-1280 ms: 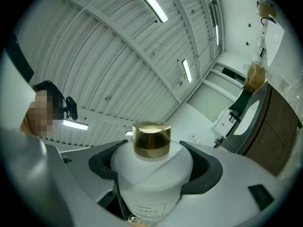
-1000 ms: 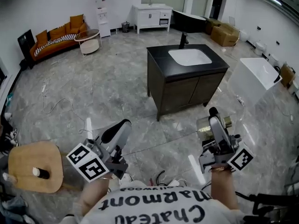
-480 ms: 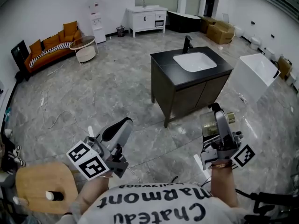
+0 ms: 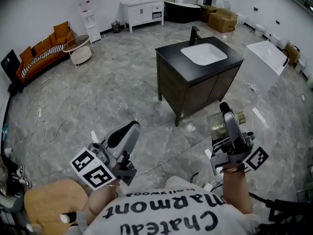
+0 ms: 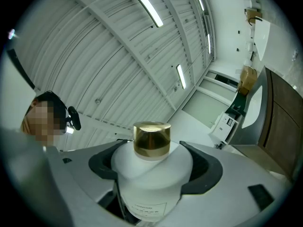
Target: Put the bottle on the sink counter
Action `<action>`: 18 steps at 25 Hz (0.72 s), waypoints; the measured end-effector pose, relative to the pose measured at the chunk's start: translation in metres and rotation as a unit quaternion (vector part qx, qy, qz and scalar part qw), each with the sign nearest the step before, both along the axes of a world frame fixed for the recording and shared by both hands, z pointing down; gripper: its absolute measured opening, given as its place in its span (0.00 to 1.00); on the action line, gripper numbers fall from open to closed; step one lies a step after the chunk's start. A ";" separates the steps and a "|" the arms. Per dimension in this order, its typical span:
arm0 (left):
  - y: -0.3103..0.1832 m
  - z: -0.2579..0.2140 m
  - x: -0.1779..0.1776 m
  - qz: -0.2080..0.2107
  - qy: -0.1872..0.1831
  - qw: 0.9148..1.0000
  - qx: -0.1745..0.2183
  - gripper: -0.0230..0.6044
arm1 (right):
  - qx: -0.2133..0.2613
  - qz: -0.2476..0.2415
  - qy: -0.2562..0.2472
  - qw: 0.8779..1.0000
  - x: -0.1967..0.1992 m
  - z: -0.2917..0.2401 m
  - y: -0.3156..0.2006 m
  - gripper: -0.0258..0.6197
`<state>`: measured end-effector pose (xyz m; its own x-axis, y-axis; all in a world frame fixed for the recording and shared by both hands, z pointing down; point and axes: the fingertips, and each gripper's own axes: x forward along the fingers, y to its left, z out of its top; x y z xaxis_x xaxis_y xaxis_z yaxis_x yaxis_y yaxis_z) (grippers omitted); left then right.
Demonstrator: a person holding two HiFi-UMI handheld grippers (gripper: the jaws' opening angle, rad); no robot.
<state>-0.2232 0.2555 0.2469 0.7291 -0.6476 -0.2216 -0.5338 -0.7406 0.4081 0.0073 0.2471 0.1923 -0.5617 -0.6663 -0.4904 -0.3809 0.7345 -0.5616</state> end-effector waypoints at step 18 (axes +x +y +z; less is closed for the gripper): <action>-0.133 0.019 0.038 0.020 -0.006 0.999 -0.029 0.06 | -0.020 -0.009 0.017 1.000 0.018 0.016 -0.138 0.58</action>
